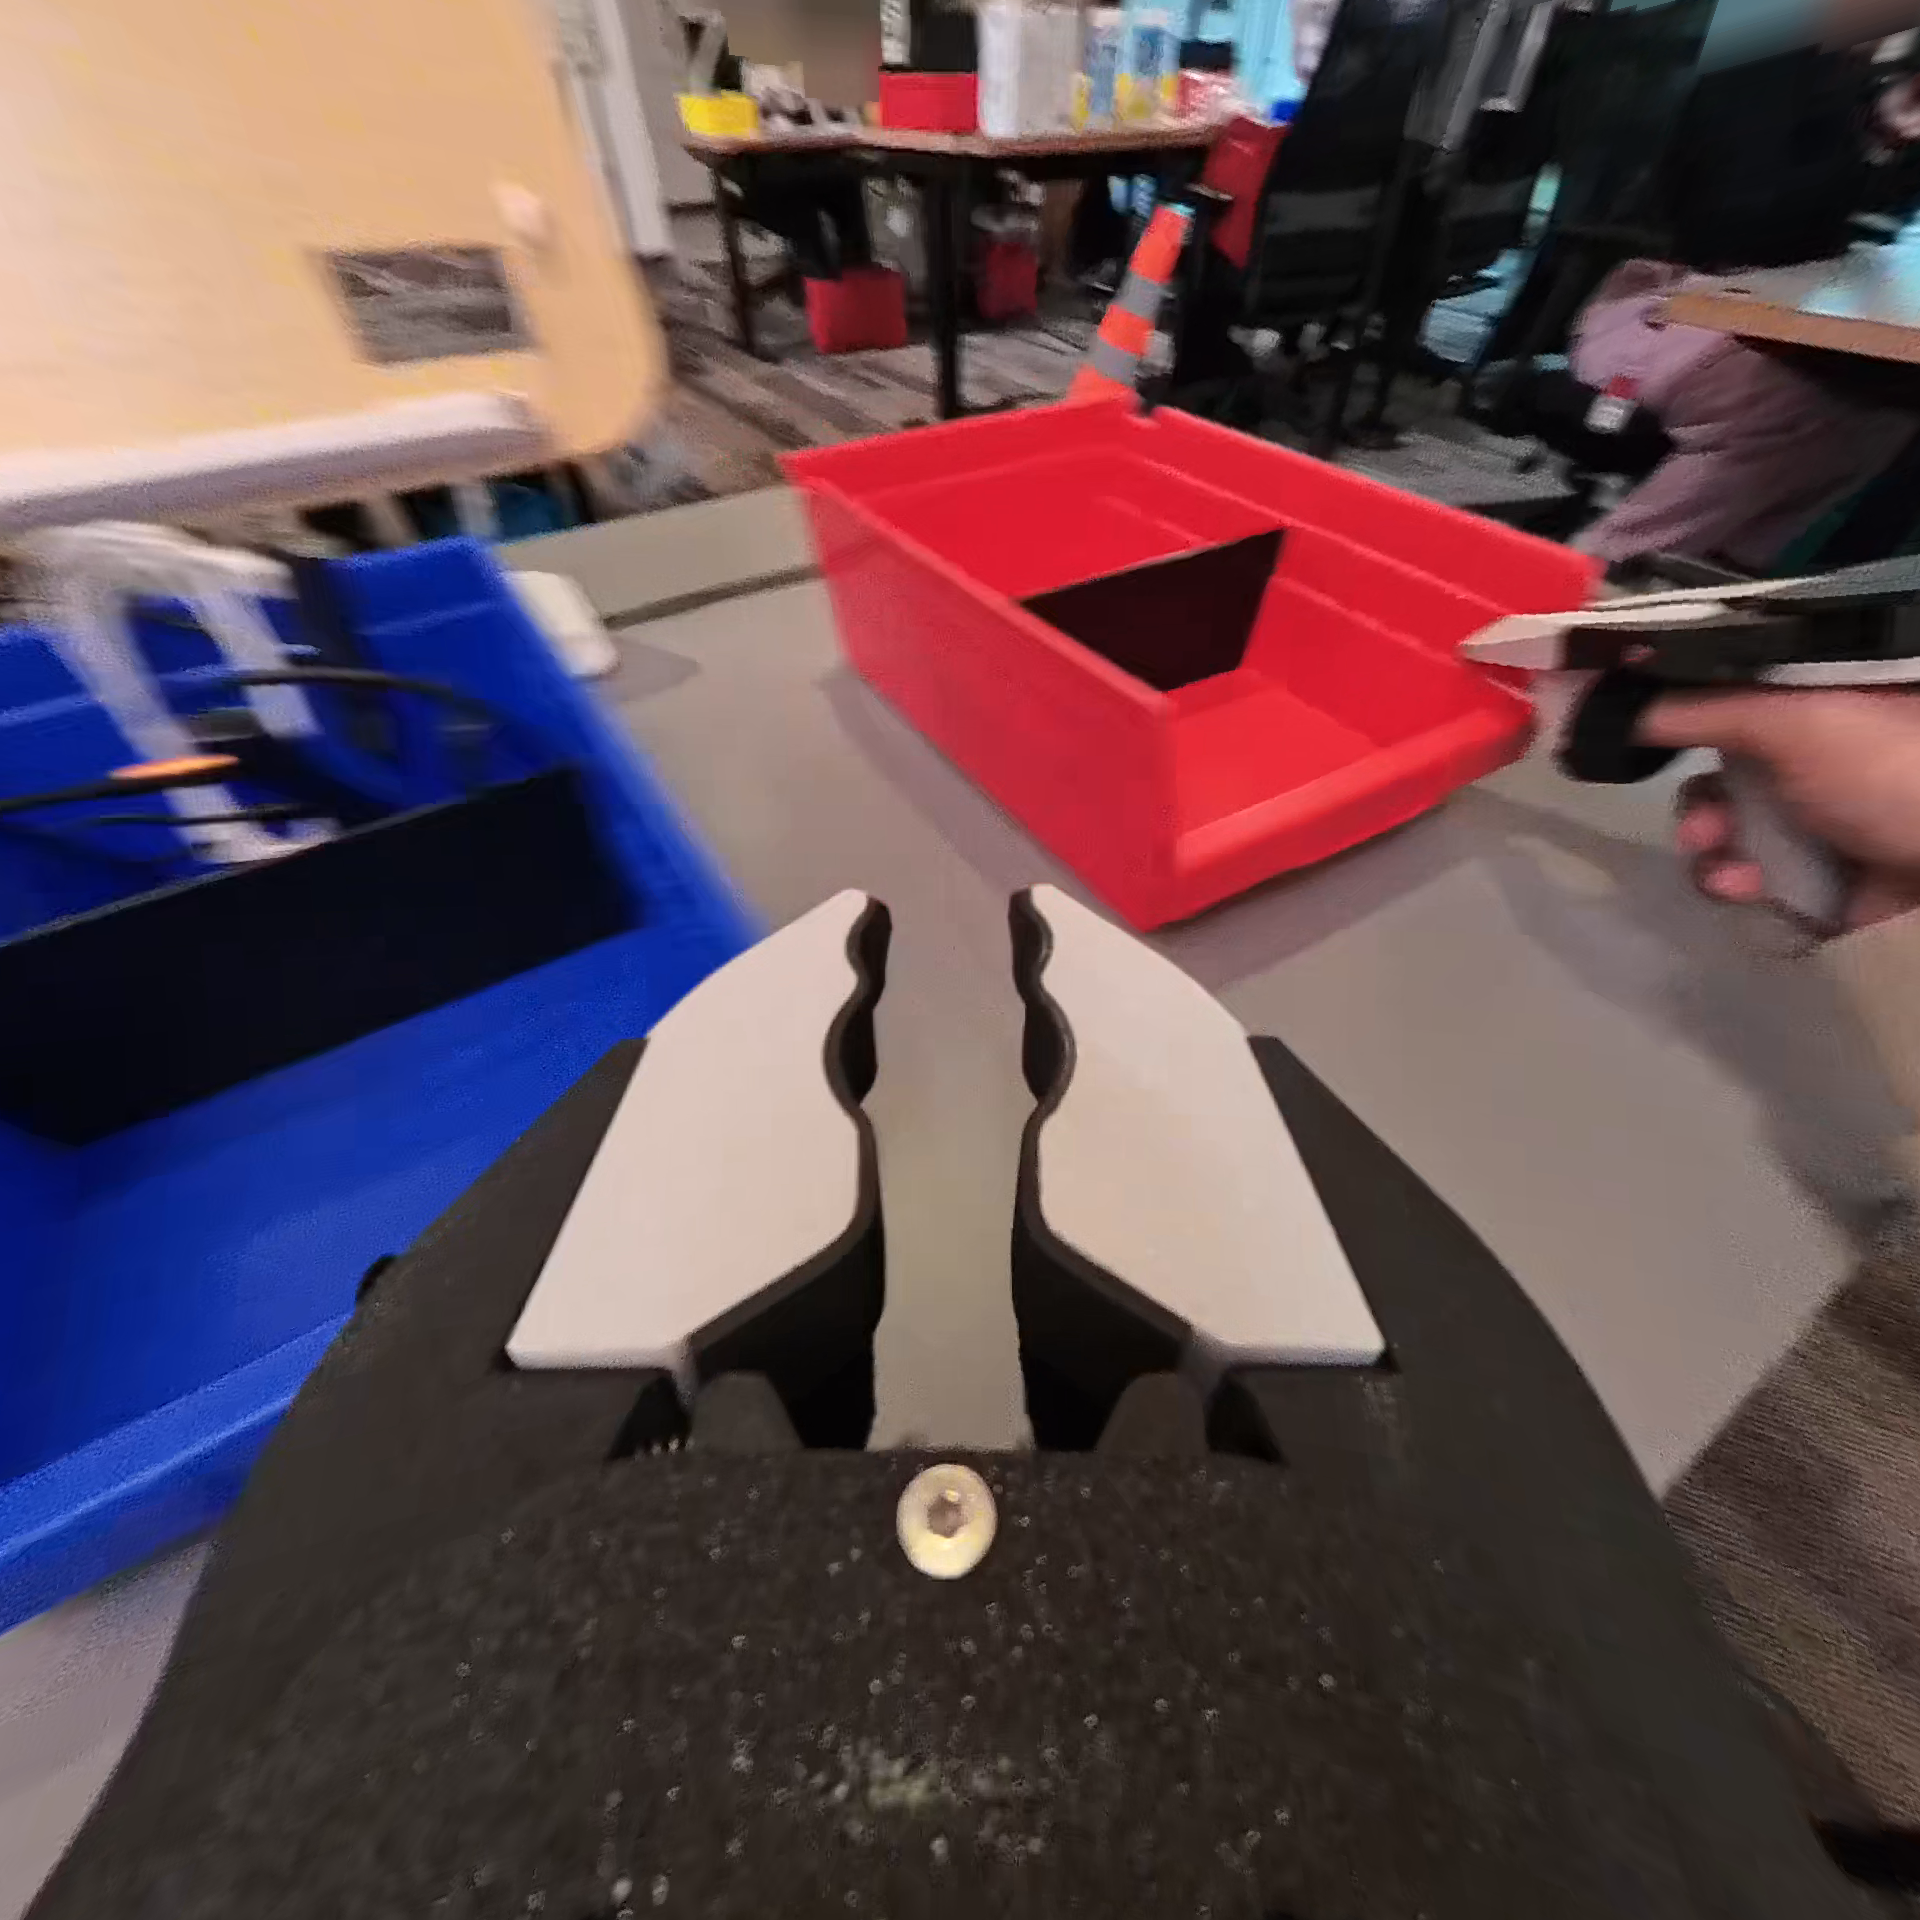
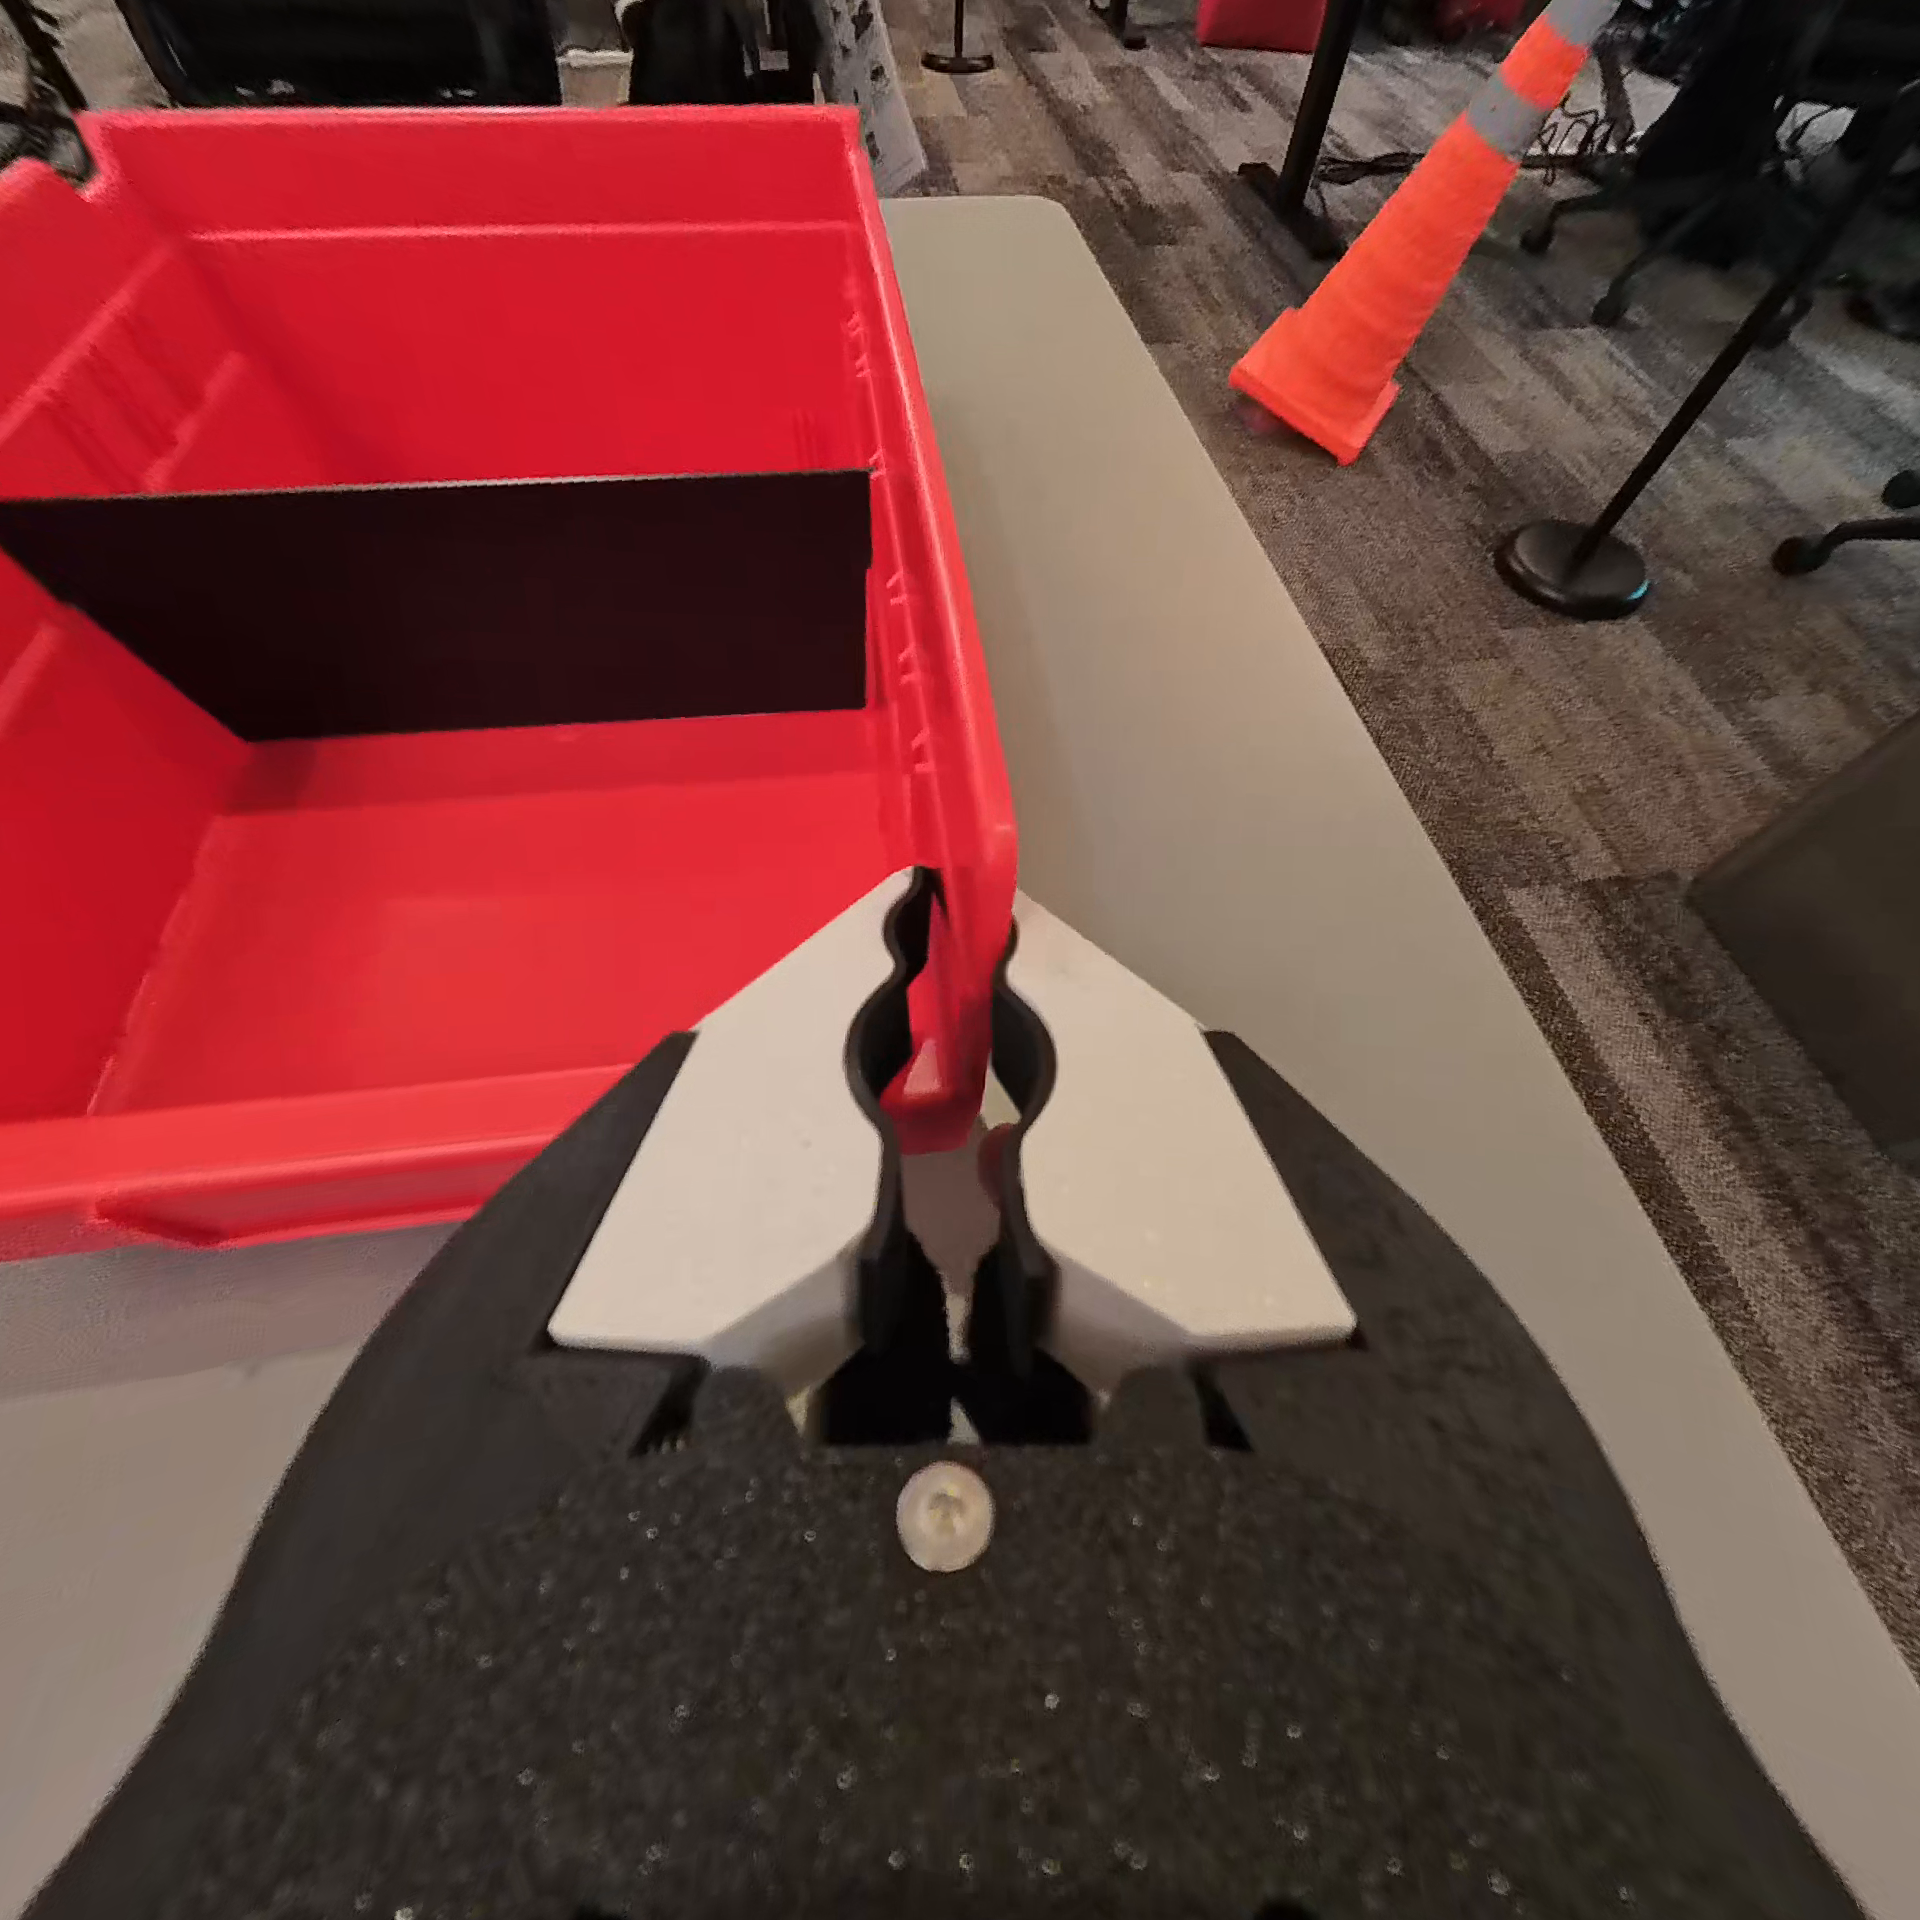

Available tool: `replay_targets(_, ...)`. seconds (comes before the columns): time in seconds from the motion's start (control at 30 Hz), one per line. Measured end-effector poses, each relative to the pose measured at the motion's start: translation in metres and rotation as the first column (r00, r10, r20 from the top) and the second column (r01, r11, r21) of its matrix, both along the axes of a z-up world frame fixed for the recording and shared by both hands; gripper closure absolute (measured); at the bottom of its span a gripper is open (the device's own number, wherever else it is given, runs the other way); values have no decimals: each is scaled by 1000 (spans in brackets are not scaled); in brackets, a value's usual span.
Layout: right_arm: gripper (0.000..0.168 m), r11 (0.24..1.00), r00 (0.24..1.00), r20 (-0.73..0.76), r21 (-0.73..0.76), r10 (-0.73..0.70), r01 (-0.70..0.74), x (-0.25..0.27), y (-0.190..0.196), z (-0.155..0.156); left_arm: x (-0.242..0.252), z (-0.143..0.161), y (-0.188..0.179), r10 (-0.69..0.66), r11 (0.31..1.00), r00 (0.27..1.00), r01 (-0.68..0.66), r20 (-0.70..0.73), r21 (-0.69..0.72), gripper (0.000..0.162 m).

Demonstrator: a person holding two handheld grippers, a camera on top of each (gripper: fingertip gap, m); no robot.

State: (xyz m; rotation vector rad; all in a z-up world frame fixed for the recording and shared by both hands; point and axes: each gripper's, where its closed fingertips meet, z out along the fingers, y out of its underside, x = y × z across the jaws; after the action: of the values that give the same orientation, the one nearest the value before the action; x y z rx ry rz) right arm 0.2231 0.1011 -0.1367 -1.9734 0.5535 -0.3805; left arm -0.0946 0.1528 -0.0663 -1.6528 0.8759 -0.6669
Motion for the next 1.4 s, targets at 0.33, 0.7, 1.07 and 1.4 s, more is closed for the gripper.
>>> replay_targets(0.33, 137, 934, 960, 178, 251, 215, -255, -138, 45, 121, -196, -39, 130, 335, 941, 939, -338, -78, -34, 111)
replay_targets(0.7, 165, 945, 946, 38, 41, 322, -323, -324, 135, -1, -184, -63, 157, 341, 923, 930, -359, -139, -136, 157)
replay_targets(1.07, 166, 928, 927, 103, 61, 361, -368, -464, 205, 14, -329, -35, 218, 486, 866, 866, -495, -120, -70, 159)
replay_targets(1.4, 163, 900, 898, 92, 32, 431, -435, -521, 249, -1, -383, -60, 269, 441, 877, 897, -439, -33, -195, 158)
